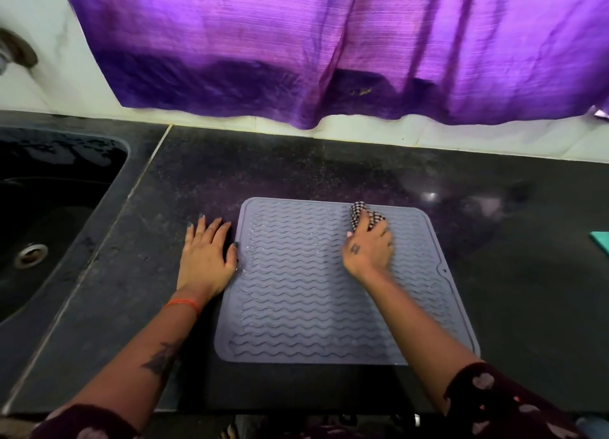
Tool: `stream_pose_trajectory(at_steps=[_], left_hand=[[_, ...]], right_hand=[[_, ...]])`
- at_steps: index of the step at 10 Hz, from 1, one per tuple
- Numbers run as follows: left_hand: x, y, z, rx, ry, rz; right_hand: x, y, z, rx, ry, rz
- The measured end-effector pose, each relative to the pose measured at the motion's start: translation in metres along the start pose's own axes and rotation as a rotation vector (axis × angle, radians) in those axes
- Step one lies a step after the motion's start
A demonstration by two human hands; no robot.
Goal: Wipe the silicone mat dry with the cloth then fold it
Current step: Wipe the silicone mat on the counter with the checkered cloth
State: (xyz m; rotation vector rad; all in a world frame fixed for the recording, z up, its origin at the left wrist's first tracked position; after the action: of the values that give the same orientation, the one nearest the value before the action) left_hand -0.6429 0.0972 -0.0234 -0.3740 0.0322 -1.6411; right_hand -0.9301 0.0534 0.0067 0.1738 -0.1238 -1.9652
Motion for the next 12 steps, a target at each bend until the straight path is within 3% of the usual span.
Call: stream_pose_trajectory(at_steps=[1,2,3,5,6,7,8,9,10,11,12], left_hand=[[-0.001,0.001,0.000,0.000,0.004,0.004],[0.000,0.000,0.000,-0.002,0.003,0.000],[0.000,0.000,0.000,-0.005,0.001,0.003],[0.000,0.001,-0.001,-0.016,0.006,-0.007],[0.000,0.001,-0.001,-0.017,0.006,-0.010],[0.000,0.001,-0.001,-0.015,-0.001,-0.013],[0.000,0.000,0.000,-0.020,-0.004,-0.010],[0.000,-0.001,0.000,-0.024,-0.001,-0.010],[0.000,0.000,0.000,-0.026,-0.004,-0.009],[-0.001,0.000,-0.001,-0.023,0.006,-0.008],[-0.001,0.000,0.000,-0.019,0.001,-0.010]], right_hand=[[-0.006,0.019,-0.004,0.089,0.067,0.122],[0.007,0.018,0.001,0.463,0.207,0.117],[0.004,0.012,0.013,0.287,0.012,0.047],[-0.029,0.062,-0.007,0.035,0.013,0.205],[-0.031,0.074,-0.009,0.069,0.103,0.272],[-0.020,0.067,-0.003,0.508,0.385,0.270],[0.000,0.042,0.015,0.554,0.153,0.125],[-0.014,0.041,0.004,0.173,-0.008,0.158],[-0.034,0.068,-0.010,0.052,-0.014,0.265],[-0.040,0.092,-0.011,0.026,0.038,0.344],[-0.037,0.097,-0.011,0.378,0.282,0.392]])
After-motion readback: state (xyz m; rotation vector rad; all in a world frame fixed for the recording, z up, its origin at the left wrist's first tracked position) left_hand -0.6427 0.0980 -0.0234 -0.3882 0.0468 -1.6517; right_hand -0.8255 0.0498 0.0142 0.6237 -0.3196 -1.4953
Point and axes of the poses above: each hand's wrist, its own x-axis towards the middle knuckle, its own z-axis out of the back of the hand, y = z × x, the point moved 6 cm from there along x, towards the middle knuckle, and after that the axes turned 9 degrees about -z, right-handed, at the moved point
